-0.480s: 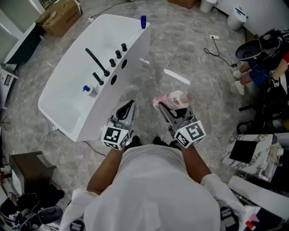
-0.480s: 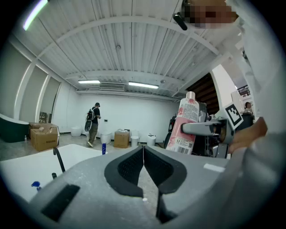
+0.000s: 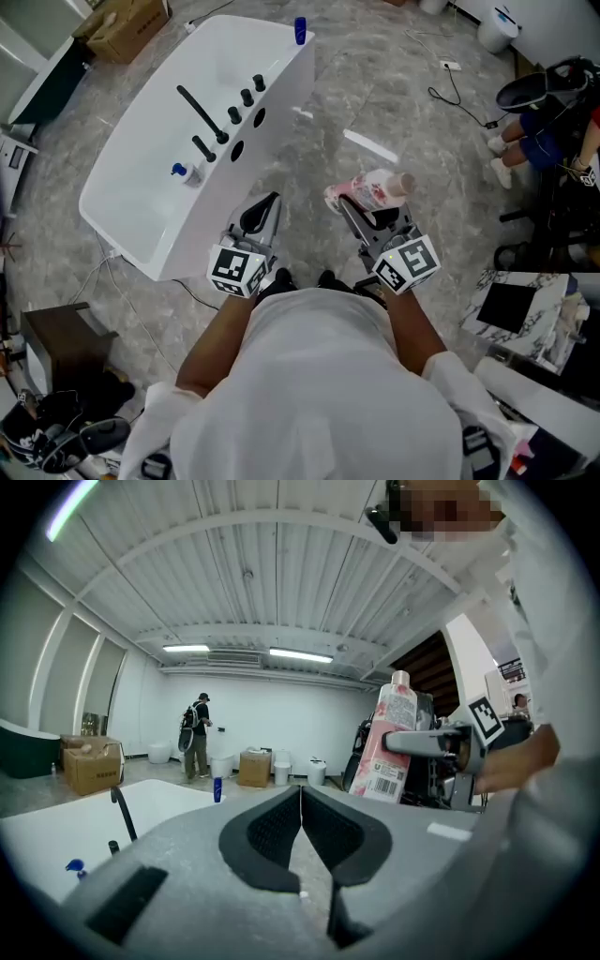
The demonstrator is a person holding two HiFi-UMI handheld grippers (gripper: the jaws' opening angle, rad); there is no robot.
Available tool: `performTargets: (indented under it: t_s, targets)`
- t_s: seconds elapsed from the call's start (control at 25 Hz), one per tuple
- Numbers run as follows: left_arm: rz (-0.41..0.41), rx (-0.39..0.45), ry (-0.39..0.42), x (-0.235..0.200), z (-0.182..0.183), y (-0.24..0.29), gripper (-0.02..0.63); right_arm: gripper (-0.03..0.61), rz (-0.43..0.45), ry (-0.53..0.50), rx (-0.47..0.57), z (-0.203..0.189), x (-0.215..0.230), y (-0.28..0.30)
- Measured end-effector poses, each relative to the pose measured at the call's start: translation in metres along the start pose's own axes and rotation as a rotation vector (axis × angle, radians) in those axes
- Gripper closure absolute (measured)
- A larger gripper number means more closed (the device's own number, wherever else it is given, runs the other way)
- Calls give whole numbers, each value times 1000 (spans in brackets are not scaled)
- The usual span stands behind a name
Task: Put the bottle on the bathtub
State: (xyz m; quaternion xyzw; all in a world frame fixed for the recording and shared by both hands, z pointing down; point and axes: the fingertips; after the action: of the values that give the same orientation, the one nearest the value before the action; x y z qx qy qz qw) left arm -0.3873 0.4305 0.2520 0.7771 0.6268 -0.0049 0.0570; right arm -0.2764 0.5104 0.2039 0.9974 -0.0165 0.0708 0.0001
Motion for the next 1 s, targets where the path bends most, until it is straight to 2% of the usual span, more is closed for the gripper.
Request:
performTargets:
  t_s: [0.4,0.64,1.0]
  targets:
    - [-5,-9,17,6,5,17,597,356,-4,-28,5,11,31,-8]
    - [-4,-17,14,13,6,32,597,356,2,10,8,8,44,-17]
    - [51,-26,2,28,-8,37,597,356,49,20,-1,0,62,-36]
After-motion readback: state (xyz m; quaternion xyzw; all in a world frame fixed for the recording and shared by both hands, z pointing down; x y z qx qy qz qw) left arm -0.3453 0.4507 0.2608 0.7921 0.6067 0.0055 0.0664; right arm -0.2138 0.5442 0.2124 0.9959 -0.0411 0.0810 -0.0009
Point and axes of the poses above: the fingertips, and each gripper's own axes: y forward along the fingers, x to its right, z out of its top, and after that the axes turned 6 degrees about -z, right-handed
